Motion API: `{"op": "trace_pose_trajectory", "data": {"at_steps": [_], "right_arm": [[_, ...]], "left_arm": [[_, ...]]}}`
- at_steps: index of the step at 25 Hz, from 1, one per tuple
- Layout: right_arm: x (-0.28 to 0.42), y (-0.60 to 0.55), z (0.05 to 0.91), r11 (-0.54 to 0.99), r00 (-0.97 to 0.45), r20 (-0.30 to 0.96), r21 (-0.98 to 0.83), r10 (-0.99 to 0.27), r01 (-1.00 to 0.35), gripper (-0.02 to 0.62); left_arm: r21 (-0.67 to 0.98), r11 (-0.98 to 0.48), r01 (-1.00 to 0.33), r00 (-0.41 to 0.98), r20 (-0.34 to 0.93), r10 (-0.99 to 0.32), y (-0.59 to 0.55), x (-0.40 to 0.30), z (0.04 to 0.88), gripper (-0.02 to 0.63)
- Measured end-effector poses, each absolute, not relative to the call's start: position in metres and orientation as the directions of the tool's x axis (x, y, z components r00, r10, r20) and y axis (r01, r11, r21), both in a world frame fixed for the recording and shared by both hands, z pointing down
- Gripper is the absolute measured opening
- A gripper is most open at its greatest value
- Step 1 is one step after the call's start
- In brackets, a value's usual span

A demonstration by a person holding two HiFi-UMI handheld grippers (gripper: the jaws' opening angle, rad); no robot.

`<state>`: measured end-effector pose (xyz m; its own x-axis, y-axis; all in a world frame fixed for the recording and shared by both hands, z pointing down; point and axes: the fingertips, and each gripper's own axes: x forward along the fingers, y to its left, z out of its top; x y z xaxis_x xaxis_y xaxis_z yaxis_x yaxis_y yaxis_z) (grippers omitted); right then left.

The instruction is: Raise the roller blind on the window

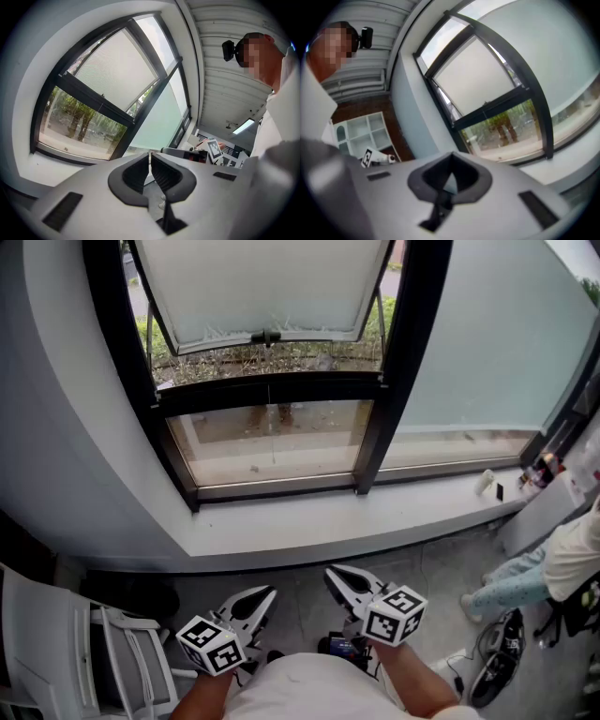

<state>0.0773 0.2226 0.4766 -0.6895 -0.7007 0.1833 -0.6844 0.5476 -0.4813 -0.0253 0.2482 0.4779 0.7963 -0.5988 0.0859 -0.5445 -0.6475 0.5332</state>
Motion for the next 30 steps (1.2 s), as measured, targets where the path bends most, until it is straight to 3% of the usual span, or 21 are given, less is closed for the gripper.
{"op": "trace_pose_trajectory", "data": {"at_steps": [18, 24, 30], "right_arm": [[0.046, 0.209, 0.493, 0.495, -0.633, 0.251, -0.442, -0.732, -0.748, 0.023], [0.045, 0.173, 0.491, 0.571, -0.68, 0.216, -0.401, -0.701, -0.716, 0.025], [0.044, 0.112, 0.499, 0.663, -0.734, 0.201, -0.322, -0.649, -0.675, 0.108]], "left_arm": [[0.561, -0.654, -0.508, 0.825, 0.097, -0.557, 0.239, -0.067, 0.496, 0.04], [0.572, -0.646, -0.506, 0.817, 0.078, -0.571, 0.208, -0.066, 0.497, 0.04], [0.557, -0.623, -0.549, 0.787, 0.094, -0.61, 0.156, -0.06, 0.5, 0.04]]}}
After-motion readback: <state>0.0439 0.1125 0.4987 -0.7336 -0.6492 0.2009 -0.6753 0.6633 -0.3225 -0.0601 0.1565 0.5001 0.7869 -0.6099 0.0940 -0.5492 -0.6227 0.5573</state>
